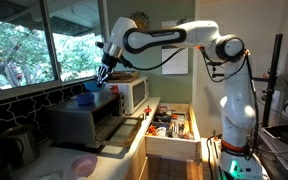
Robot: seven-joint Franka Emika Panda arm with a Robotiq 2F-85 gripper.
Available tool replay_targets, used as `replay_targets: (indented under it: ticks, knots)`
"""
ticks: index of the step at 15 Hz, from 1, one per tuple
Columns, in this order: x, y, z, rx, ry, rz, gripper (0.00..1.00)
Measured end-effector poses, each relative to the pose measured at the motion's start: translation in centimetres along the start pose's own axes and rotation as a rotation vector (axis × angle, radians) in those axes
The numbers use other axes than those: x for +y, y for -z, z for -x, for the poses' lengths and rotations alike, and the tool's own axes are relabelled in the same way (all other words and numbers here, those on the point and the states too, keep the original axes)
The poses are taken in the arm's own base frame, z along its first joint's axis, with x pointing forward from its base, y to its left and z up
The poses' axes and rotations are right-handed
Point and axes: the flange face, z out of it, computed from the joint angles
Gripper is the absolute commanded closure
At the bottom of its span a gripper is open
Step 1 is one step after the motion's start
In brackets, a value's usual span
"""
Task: Put the light blue bowl on the counter
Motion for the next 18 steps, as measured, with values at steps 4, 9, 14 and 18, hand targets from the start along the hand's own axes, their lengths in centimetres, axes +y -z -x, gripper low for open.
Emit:
replay_targets:
  ticks: [4, 9, 14, 18]
  knots:
    - [-2.5, -1.4, -2.3, 0.010, 0.094, -0.045, 0.99]
    - [-11.0, -3.8, -8.4, 0.076, 0.276, -0.211, 0.99]
    - [-13.7, -6.9, -9.3, 0.088, 0.280, -0.335, 0.96]
    - [-13.4, -6.3, -9.5, 0.087, 0.287, -0.324, 0.99]
